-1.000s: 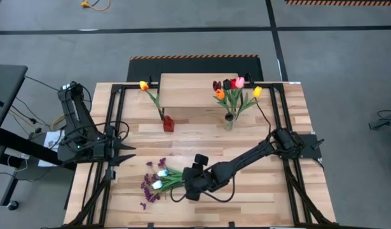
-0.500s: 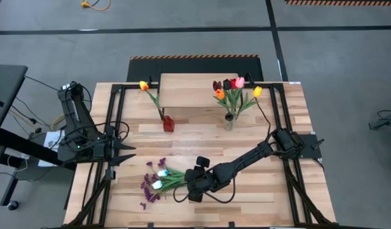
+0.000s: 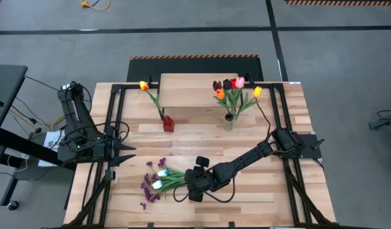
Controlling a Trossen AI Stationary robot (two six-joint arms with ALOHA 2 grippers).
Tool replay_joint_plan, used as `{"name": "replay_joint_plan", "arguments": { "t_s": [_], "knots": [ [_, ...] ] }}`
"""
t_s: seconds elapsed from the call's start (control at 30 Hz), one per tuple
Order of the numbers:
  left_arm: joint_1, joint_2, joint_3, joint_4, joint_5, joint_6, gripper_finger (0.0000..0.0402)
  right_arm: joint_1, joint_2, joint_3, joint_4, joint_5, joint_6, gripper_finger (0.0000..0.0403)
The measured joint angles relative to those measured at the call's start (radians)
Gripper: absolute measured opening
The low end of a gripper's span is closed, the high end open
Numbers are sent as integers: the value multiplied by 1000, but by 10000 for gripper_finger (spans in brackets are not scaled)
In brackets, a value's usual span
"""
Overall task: Pick and place flowers into a vace then onto a shelf
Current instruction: Put the white flower into the red vase
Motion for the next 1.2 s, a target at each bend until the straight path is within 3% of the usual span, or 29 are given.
{"name": "replay_joint_plan", "arguments": {
  "t_s": [0.43,0.97,1.1,1.2],
  "knots": [
    [1,0,0,24,26,1,89,-32,65,4,23,-86,-25,144],
    [0,0,0,25,25,2,88,-30,65,20,6,-67,-45,114],
    [0,0,0,25,25,2,88,-30,65,21,-11,-67,-45,80],
    [0,0,0,25,25,2,88,-30,63,21,-31,-68,-52,21]
  ]
}}
